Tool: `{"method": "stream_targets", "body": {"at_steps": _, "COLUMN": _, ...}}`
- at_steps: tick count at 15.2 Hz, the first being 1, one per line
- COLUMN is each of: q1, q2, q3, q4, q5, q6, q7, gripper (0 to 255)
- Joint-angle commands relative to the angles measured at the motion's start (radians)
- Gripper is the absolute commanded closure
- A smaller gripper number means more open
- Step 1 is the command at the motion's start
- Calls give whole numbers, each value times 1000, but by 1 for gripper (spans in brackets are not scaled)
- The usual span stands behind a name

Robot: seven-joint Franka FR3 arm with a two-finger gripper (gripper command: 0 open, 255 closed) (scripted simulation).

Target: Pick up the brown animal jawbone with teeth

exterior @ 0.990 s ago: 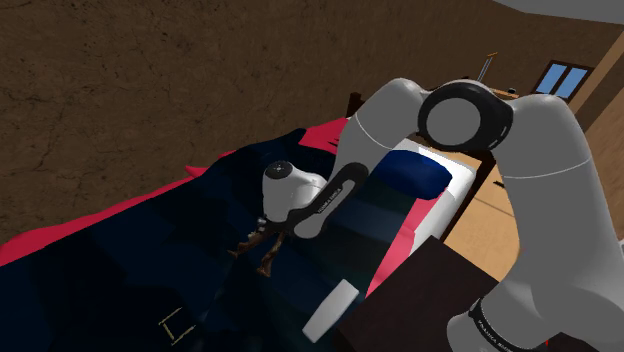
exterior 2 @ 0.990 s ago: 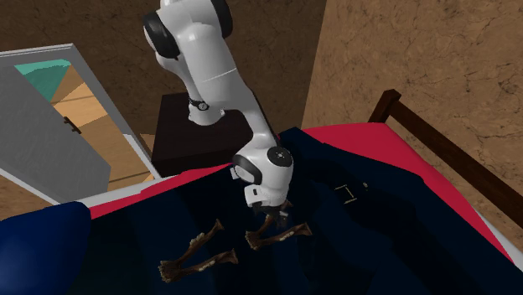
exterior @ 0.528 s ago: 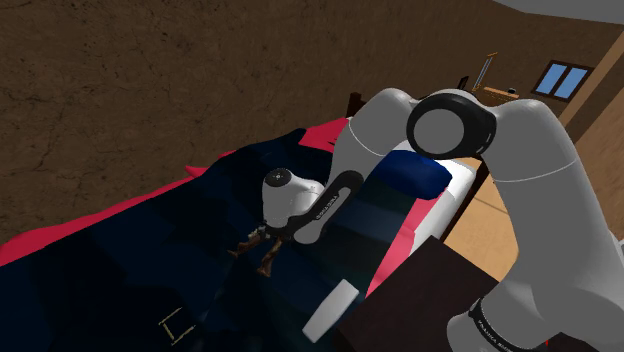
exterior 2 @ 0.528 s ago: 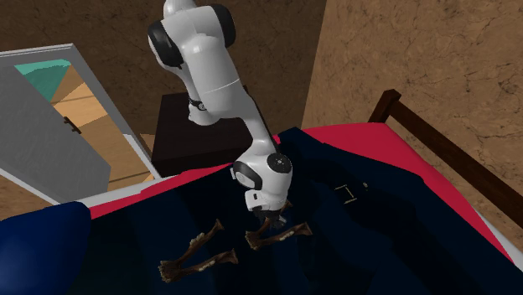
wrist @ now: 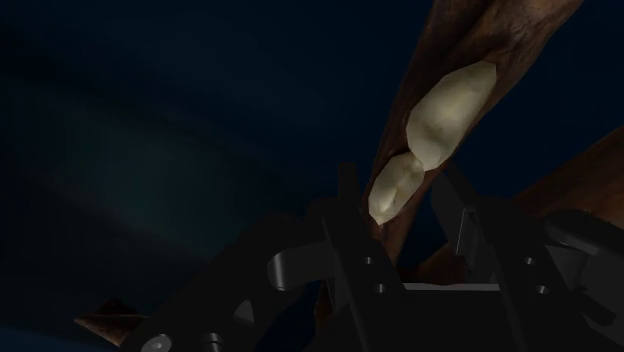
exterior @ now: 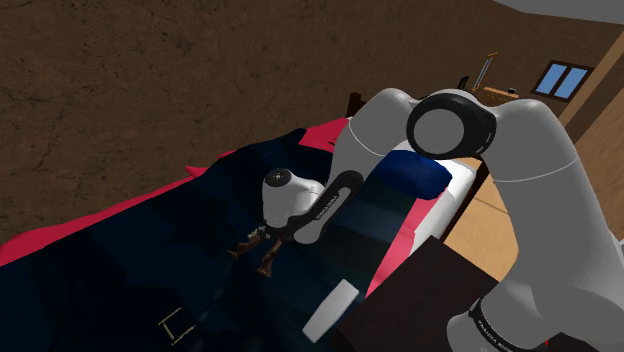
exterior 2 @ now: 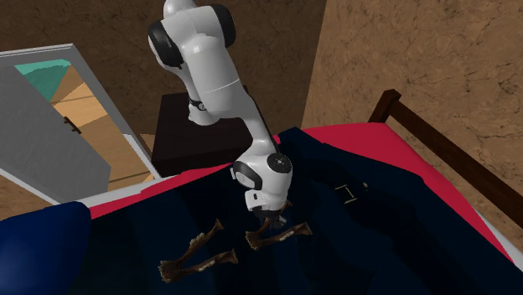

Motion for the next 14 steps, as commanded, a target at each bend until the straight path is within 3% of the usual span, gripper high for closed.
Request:
{"method": "stream_targets", "body": {"at_steps": 1, "q1": -4, "q2": -11, "q3": 5, "q4": -6, "q5": 4, "q6": -6, "q7": -4, "gripper": 255}}
{"method": "stream_targets", "body": {"at_steps": 14, "q1": -55, "q2": -168, "q3": 73, "q4": -73, "q5": 66, "q6": -100, "q7": -64, "gripper": 255}}
